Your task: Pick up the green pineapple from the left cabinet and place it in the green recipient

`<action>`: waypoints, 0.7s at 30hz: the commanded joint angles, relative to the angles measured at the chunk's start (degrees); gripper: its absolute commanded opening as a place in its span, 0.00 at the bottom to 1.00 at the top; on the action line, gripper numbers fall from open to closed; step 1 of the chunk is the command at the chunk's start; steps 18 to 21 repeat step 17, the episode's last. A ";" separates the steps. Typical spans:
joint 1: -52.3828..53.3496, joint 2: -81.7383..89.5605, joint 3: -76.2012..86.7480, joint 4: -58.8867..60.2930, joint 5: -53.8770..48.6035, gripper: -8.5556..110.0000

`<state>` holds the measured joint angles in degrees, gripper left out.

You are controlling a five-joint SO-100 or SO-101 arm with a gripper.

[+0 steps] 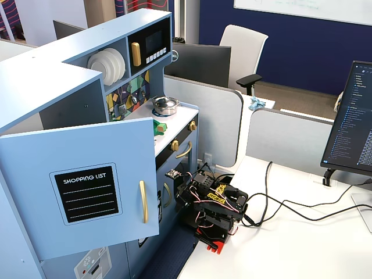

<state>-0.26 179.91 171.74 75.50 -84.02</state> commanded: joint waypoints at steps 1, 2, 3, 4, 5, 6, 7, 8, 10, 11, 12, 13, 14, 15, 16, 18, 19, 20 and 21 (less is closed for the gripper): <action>1.67 1.49 0.00 11.25 -2.29 0.07; 2.02 2.20 0.00 12.22 -2.55 0.07; 2.29 2.20 0.00 12.22 -2.46 0.07; 2.81 2.20 0.00 12.30 -2.55 0.07; 3.08 2.20 0.00 12.30 -2.81 0.07; 3.08 2.20 -0.09 12.30 -3.34 0.09; 3.16 2.20 -0.09 12.30 -3.25 0.10; 3.25 2.20 -0.09 12.30 -2.64 0.10; 3.25 2.20 -0.09 12.30 -2.11 0.11; 3.25 2.20 -0.09 12.30 -2.64 0.11; 3.25 2.20 -0.09 12.30 -2.72 0.11; 3.25 2.20 -0.09 12.30 -2.72 0.11; 3.34 2.20 -0.09 12.30 -2.72 0.11; 3.60 2.20 -0.09 12.30 -2.72 0.11; 3.78 2.20 -0.09 12.30 -2.72 0.11; 3.96 2.20 -0.09 12.30 -2.72 0.11; 3.96 2.20 -0.09 12.30 -2.72 0.11; 3.96 2.20 -0.09 12.30 -2.72 0.11; 3.96 2.20 -0.09 12.30 -2.72 0.11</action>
